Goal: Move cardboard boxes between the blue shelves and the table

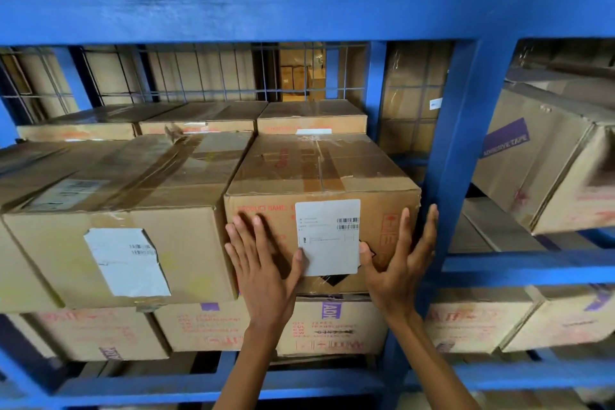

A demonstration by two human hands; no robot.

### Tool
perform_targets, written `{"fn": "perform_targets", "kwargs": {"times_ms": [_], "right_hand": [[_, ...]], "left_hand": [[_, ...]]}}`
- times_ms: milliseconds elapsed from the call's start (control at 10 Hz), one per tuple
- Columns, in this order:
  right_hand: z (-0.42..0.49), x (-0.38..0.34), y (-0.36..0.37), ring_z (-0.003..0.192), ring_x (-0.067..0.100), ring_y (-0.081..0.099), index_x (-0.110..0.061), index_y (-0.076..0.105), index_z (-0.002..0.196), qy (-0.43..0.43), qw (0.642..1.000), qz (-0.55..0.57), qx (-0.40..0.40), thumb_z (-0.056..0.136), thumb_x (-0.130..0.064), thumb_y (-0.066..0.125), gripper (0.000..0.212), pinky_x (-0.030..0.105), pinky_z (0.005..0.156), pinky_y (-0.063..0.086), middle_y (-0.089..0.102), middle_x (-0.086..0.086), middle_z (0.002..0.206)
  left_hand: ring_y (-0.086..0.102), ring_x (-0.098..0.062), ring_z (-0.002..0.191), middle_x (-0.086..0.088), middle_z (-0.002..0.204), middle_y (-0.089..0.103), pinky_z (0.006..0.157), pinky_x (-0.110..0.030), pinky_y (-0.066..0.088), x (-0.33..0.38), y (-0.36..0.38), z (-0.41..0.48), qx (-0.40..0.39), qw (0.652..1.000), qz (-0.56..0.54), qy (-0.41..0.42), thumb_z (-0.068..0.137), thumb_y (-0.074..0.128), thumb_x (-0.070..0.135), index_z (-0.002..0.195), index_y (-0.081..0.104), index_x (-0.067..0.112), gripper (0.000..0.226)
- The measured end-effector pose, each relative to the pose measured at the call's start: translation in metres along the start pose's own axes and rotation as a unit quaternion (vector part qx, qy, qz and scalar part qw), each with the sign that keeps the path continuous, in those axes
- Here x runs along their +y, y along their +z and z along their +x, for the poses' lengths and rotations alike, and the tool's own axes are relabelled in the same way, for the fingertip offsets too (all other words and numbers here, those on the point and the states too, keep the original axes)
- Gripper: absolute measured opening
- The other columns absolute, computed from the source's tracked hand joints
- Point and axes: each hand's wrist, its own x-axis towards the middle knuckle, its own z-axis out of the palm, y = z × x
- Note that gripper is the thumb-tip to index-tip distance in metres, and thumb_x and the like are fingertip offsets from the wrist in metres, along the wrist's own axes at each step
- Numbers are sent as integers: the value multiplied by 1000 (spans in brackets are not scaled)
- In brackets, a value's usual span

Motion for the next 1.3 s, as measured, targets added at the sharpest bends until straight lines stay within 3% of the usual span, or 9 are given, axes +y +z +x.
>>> {"fn": "perform_targets", "kwargs": {"times_ms": [100,300,700,900,1000,1100,1200,1300], "right_hand": [[-3,-15,12,159,45,6,-19,18,167,-85,994,-64,16,100,-41,58,81,58,127,12,-1,18,174],[-4,-19,38,161,35,-5,-28,8,168,-136,979,-154,-3,107,-48,36,70,55,129,1,-9,9,175],[-6,10,64,161,38,0,-28,13,168,-133,978,-162,17,104,-50,38,72,58,127,4,-4,11,175],[0,-7,49,161,34,-7,-30,4,168,-111,974,-196,-30,106,-50,33,71,54,129,1,-12,9,174],[0,-16,30,160,35,-7,-31,0,167,-94,972,-204,-67,104,-48,42,78,54,129,1,-10,12,174],[-3,-32,9,160,41,5,-24,16,167,-86,972,-191,-102,102,-43,53,77,59,128,12,5,20,172],[-24,-41,-17,161,37,6,-16,30,164,-61,978,-131,-149,100,-38,56,72,58,128,17,8,18,173],[-79,-44,-60,161,35,7,-14,31,163,-20,974,-116,-193,97,-36,58,75,57,127,19,8,14,174]], "left_hand": [[-8,-31,159,-8,172,-10,129,-44,-6,5,6,3,6,999,8,45,104,35,59,165,3,21,78],[-9,-28,159,-7,172,-13,128,-48,-4,3,34,1,38,992,76,93,107,26,49,165,3,26,67],[1,-30,160,-10,173,-3,129,-49,2,-9,66,1,96,985,89,109,106,26,49,165,8,26,66],[-3,-30,160,-8,173,-8,128,-49,0,-4,49,3,29,991,97,92,107,28,49,165,5,26,67],[-6,-30,160,-7,172,-11,128,-49,0,3,29,1,-32,993,80,76,107,34,45,165,10,22,67],[-1,-32,160,-12,173,-5,129,-48,3,14,2,-5,-81,992,56,84,105,40,42,164,21,16,67],[4,-30,160,-10,173,5,130,-46,2,13,-29,-31,-125,990,-11,66,105,39,40,164,21,14,67],[7,-28,160,-8,173,9,129,-46,7,-3,-70,-86,-176,984,-22,28,104,38,38,163,26,14,64]]}}
